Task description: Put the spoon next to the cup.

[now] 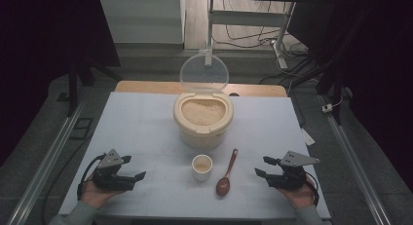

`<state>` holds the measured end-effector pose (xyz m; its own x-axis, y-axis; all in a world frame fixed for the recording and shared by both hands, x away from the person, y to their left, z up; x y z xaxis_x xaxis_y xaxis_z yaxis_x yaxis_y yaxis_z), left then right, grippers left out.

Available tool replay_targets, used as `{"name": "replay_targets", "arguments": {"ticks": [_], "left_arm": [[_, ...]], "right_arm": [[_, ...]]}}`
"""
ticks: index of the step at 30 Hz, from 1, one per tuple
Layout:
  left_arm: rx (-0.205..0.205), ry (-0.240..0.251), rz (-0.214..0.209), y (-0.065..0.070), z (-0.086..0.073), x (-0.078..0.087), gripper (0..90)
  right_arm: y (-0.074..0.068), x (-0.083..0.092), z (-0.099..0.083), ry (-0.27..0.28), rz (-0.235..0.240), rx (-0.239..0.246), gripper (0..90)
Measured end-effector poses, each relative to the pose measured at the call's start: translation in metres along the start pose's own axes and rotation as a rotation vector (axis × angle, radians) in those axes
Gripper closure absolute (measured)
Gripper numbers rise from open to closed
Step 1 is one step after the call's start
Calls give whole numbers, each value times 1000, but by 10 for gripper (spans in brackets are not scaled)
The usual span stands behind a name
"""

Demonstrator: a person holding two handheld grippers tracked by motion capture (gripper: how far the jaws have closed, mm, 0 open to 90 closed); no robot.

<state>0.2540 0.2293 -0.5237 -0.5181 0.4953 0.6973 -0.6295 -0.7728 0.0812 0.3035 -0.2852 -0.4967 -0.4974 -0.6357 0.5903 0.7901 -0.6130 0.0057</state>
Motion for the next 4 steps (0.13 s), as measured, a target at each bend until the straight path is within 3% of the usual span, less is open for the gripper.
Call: {"name": "replay_targets", "arguments": {"ticks": [4], "left_arm": [[-3,-5,-1,0,0,-1,170]], "right_arm": [[0,1,1,-6,-6,9,418]]}}
Point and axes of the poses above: each handheld gripper's, and its own axes: x roughly backward along the jaws, z roughly out of its top, y roughly to its right, the point moved 2 cm from there along -x, roughly forward along the jaws, and after that the axes turned 4 degrees about -y, right-handed, at the moved point
